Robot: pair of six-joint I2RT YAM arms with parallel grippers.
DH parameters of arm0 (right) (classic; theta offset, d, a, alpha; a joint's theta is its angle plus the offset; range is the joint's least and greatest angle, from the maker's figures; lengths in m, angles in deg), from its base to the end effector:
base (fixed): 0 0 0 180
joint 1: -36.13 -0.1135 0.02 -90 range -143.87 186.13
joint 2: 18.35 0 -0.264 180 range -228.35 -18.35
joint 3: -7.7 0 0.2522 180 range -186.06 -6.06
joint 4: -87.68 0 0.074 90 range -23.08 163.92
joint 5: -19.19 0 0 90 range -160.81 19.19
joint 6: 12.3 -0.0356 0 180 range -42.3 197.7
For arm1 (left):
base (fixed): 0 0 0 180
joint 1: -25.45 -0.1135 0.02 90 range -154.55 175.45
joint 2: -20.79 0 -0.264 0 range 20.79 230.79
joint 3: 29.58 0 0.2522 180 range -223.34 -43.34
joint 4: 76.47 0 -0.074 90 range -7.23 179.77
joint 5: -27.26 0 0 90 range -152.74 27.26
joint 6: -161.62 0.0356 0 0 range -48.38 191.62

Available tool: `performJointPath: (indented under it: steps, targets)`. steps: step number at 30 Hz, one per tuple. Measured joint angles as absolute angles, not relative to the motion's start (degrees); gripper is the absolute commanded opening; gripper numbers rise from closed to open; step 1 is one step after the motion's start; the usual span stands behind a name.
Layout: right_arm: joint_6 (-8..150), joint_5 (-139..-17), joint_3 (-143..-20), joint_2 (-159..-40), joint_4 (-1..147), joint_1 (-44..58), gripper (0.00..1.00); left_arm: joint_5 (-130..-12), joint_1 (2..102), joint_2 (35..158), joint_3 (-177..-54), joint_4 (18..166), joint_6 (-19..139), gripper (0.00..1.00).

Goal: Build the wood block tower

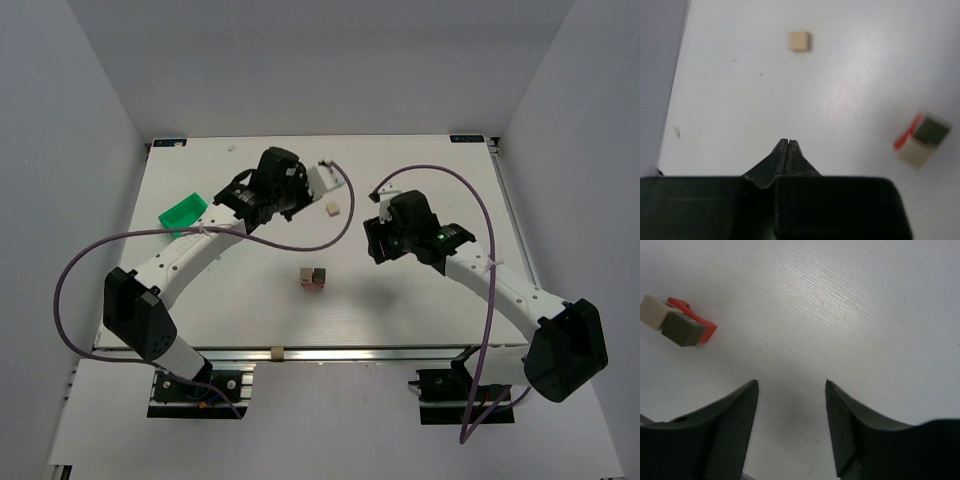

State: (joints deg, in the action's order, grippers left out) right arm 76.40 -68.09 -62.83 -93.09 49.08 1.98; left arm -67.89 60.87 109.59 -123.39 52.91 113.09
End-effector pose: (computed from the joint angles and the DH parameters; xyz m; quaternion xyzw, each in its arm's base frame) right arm 0.2347 0.1571 0.2752 -0.2499 0.8814 0.1011 0.3878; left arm 0.2771 -0.2010 0.3212 0.5884 0.7139 -0.0216 0.3790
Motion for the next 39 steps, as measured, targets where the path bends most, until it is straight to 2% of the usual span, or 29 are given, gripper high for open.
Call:
performJointPath:
  steps: [1, 4, 6, 11, 14, 16, 25, 39]
  targets:
    - [75.7, -68.4, -62.3, -92.3, 49.9, 2.0, 0.36, -65.6, 60.9, 109.6, -125.1, 55.2, 108.6, 0.0]
    - [73.1, -69.7, -60.4, -91.1, 52.2, 1.9, 0.13, -58.8, 60.9, 108.1, -126.4, 60.6, 92.5, 0.0]
    - [71.7, -70.8, -59.3, -91.3, 53.1, 1.8, 0.09, -54.1, 60.9, 104.7, -122.6, 63.2, 80.3, 0.0]
    - [70.4, -73.3, -58.7, -93.9, 54.2, 0.1, 0.04, -47.7, 61.0, 88.6, -101.4, 65.7, 55.3, 0.0]
    - [70.2, -75.0, -58.7, -96.2, 55.6, -1.6, 0.04, -47.5, 61.1, 81.9, -90.1, 67.9, 46.8, 0.0]
    - [70.1, -76.1, -58.8, -98.4, 56.6, -3.0, 0.02, -48.4, 61.2, 81.7, -86.2, 68.6, 43.6, 0.0]
    - [69.0, -77.8, -60.6, -107.6, 58.1, -6.8, 0.01, -55.3, 61.2, 92.6, -84.0, 75.1, 40.4, 0.0]
    - [68.4, -78.1, -65.8, -113.5, 60.1, -8.6, 0.02, -59.6, 61.1, 100.0, -83.9, 80.4, 41.4, 0.0]
